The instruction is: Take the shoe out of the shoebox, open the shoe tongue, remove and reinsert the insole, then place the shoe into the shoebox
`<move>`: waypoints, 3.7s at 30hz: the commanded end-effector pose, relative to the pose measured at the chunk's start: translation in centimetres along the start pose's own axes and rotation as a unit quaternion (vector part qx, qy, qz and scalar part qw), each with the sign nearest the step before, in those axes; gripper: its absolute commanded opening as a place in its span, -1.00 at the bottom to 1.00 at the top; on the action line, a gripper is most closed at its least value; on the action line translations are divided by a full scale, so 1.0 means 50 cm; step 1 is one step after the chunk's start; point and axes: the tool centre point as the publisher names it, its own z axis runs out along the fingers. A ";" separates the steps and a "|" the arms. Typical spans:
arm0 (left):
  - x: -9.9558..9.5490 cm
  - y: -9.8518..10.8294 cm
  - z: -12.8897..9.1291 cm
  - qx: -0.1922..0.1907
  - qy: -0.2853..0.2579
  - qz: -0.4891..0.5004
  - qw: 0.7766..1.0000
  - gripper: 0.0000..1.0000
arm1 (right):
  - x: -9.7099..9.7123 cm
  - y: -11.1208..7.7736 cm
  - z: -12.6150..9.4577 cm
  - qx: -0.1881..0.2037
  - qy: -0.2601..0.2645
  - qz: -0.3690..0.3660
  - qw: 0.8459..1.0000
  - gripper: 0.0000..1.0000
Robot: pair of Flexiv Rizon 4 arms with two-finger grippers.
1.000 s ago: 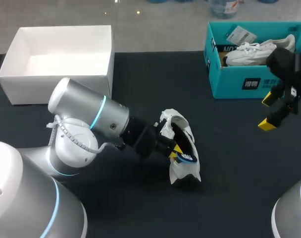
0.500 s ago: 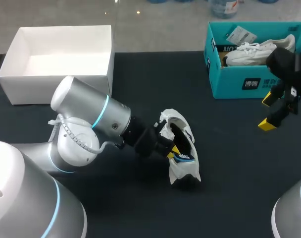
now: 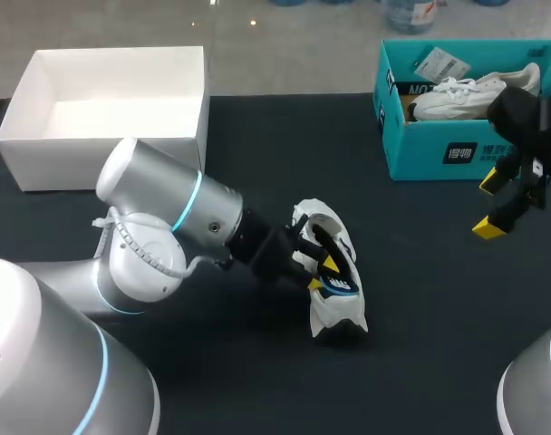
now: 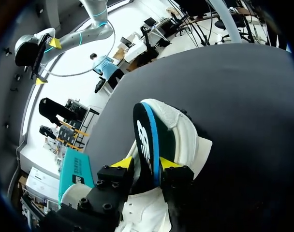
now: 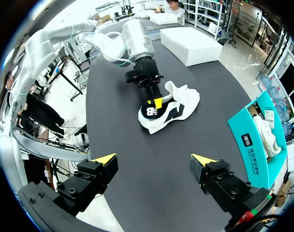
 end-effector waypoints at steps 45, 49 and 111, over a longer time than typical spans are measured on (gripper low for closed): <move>0.023 0.004 -0.003 -0.008 0.021 0.019 1.000 -0.47 | -0.003 0.002 0.002 0.002 0.001 0.000 1.000 1.00; 0.009 -0.003 -0.013 -0.010 0.010 0.022 1.000 -0.14 | -0.003 0.002 0.002 0.002 0.001 0.000 1.000 1.00; -0.057 -0.031 -0.081 0.028 0.096 0.083 0.992 1.00 | -0.003 0.002 0.002 0.002 0.001 0.000 1.000 1.00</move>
